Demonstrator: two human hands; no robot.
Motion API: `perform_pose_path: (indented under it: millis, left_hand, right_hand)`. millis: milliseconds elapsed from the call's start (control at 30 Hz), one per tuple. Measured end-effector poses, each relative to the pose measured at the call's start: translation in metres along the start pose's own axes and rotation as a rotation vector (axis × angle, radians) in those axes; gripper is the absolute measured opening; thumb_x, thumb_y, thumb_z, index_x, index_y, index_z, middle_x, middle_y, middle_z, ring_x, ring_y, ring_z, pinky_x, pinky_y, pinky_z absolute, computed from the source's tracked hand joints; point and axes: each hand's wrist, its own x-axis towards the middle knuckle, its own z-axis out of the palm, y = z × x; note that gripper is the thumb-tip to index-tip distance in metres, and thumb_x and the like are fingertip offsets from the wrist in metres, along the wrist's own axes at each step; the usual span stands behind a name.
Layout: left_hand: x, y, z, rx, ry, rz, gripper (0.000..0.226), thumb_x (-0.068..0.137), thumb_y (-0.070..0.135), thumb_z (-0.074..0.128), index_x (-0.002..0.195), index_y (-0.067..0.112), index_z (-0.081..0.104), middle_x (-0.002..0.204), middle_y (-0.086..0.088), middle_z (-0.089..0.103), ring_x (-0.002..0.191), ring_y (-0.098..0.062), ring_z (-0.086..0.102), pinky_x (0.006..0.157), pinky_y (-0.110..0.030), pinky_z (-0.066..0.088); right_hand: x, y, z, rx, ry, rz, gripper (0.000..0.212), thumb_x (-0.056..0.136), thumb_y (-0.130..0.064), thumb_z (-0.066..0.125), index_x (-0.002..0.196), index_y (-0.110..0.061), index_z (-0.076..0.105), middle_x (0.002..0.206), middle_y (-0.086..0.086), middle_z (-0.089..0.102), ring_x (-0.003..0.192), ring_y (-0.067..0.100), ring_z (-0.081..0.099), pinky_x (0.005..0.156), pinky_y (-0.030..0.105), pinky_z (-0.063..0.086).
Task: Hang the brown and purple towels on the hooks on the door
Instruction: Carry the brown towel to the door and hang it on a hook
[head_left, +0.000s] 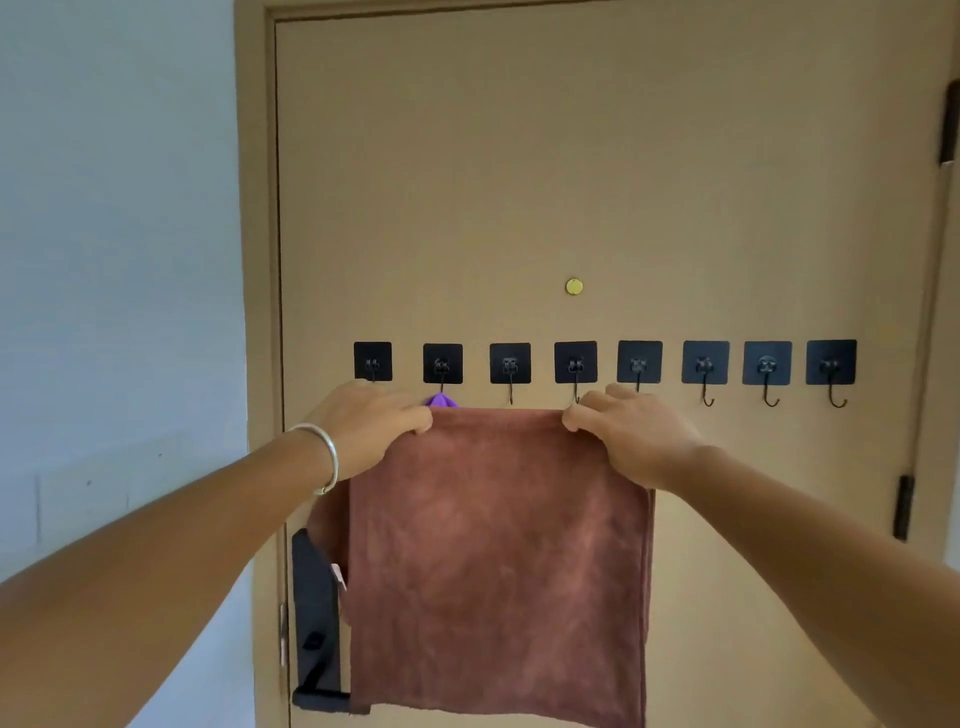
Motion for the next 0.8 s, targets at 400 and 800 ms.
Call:
perform_pose_path:
  millis: [400,800]
  left_hand:
    - [0.104,-0.001,0.078,0.099,-0.159,-0.201,0.072,0.091,0.005,0.035,0.145,0.047,0.014,0.104,0.000,0.051,0.094,-0.023,0.052,0.075,-0.035,0.038]
    - [0.136,0.014,0.126,0.037,-0.168,-0.134,0.040,0.098,0.021,0.032,0.134,0.038,0.037,0.113,-0.001,0.057,0.099,-0.026,0.055,0.075,-0.035,0.037]
  right_hand:
    - [0.091,0.033,0.073,-0.113,-0.079,0.115,0.051,0.095,-0.011,0.037,0.140,-0.035,0.034,0.106,0.004,0.049,0.097,0.026,0.050,0.063,0.035,0.033]
    - [0.115,0.011,0.111,-0.115,-0.148,0.234,0.031,0.098,-0.013,0.038,0.124,-0.021,0.053,0.109,0.005,0.060,0.097,0.027,0.059,0.073,0.037,0.045]
